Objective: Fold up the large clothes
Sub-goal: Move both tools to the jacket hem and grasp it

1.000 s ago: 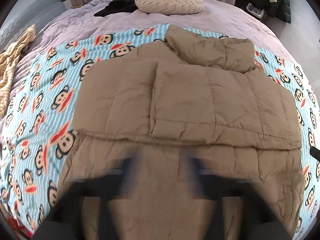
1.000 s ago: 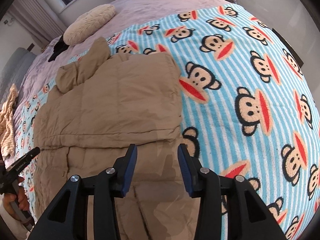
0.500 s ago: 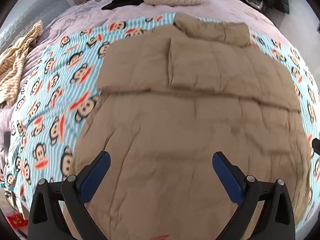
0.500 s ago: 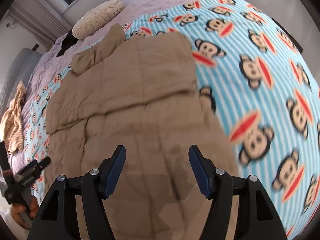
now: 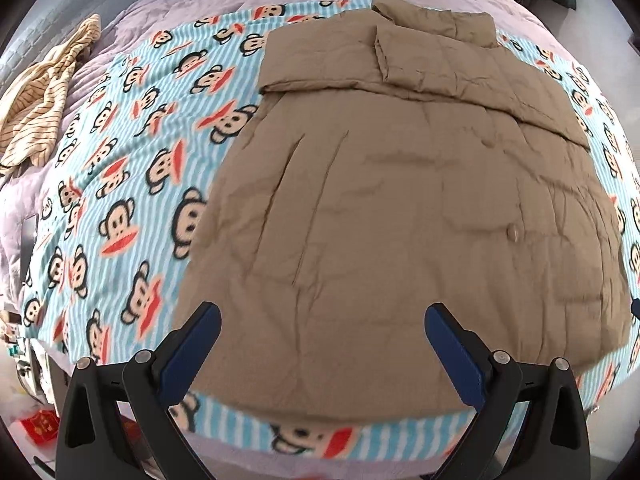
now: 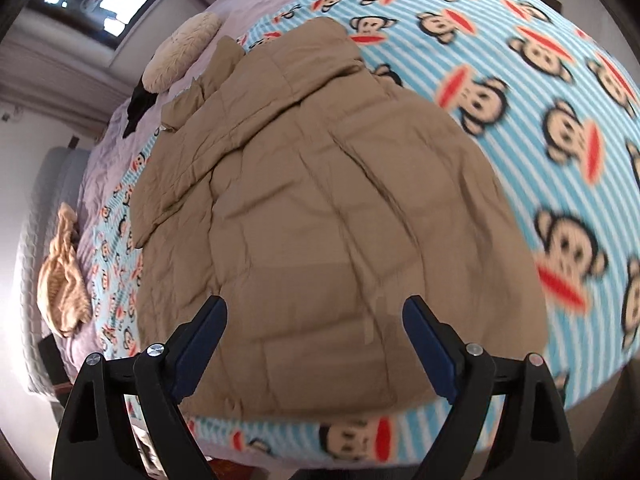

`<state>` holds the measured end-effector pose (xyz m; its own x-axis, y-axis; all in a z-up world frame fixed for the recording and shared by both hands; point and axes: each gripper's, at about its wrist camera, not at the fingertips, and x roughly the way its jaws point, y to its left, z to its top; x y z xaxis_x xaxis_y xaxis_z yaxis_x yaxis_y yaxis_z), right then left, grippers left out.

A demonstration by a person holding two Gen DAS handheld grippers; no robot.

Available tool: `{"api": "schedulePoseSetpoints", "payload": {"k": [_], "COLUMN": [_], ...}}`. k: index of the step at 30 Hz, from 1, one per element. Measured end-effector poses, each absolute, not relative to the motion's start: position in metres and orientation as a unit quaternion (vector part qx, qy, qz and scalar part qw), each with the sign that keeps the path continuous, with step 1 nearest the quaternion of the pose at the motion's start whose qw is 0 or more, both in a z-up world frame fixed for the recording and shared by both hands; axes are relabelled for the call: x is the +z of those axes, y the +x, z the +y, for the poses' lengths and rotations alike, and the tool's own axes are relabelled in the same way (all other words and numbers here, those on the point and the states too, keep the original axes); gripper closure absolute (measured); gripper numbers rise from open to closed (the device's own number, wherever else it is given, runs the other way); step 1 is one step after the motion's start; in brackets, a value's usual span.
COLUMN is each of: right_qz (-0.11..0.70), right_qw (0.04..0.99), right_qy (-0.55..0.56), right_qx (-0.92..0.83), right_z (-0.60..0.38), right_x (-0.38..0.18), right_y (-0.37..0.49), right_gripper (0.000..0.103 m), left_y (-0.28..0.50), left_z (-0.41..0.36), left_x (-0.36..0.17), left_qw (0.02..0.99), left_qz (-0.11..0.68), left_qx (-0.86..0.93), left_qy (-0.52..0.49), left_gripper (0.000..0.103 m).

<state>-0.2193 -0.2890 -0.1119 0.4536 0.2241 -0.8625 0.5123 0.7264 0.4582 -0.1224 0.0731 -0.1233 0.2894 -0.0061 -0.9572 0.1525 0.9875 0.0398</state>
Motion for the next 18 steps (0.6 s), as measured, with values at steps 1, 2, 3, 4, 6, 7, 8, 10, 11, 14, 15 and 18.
{"api": "schedulePoseSetpoints", "payload": {"k": [1, 2, 3, 4, 6, 7, 8, 10, 11, 14, 15, 18], "right_qz": [0.513, 0.512, 0.513, 0.516, 0.530, 0.541, 0.549, 0.560, 0.563, 0.575, 0.578, 0.587], "right_qw": [0.773, 0.770, 0.766, 0.760, 0.743, 0.729, 0.717, 0.698, 0.696, 0.687, 0.681, 0.670], "right_qy": [0.361, 0.365, 0.371, 0.380, 0.394, 0.405, 0.416, 0.434, 0.435, 0.432, 0.437, 0.445], "right_qx": [-0.097, -0.103, -0.106, -0.108, -0.109, -0.108, -0.106, -0.104, -0.103, -0.104, -0.101, -0.094], "right_z": [-0.287, -0.284, -0.282, -0.280, -0.278, -0.278, -0.279, -0.278, -0.278, -0.276, -0.276, -0.280], "right_x": [-0.111, -0.110, -0.109, -0.109, -0.111, -0.114, -0.117, -0.122, -0.123, -0.125, -0.125, -0.131], "right_y": [-0.225, -0.232, -0.238, -0.244, -0.252, -0.255, -0.258, -0.262, -0.263, -0.266, -0.267, -0.273], "right_gripper": [0.012, 0.012, 0.012, 0.012, 0.012, 0.012, 0.012, 0.012, 0.012, 0.012, 0.012, 0.012], "left_y": [-0.126, -0.132, -0.135, -0.139, -0.148, -0.152, -0.158, -0.166, -0.171, -0.182, -0.185, -0.196], "left_z": [0.076, 0.081, 0.083, 0.086, 0.093, 0.096, 0.101, 0.109, 0.114, 0.122, 0.125, 0.135], "left_x": [-0.123, -0.123, -0.123, -0.123, -0.123, -0.122, -0.121, -0.121, -0.123, -0.136, -0.143, -0.155], "left_qw": [0.800, 0.798, 0.796, 0.793, 0.787, 0.786, 0.784, 0.782, 0.779, 0.762, 0.754, 0.739], "left_qz": [0.595, 0.597, 0.600, 0.604, 0.612, 0.614, 0.617, 0.621, 0.625, 0.646, 0.656, 0.671], "left_qx": [-0.050, -0.051, -0.054, -0.059, -0.065, -0.064, -0.063, -0.058, -0.051, -0.032, -0.031, -0.025], "left_qy": [0.062, 0.061, 0.058, 0.052, 0.039, 0.033, 0.024, 0.012, 0.006, -0.005, -0.013, -0.055], "left_gripper": [0.001, 0.001, 0.001, 0.001, 0.001, 0.001, 0.001, 0.001, 0.001, 0.001, 0.001, 0.001]}}
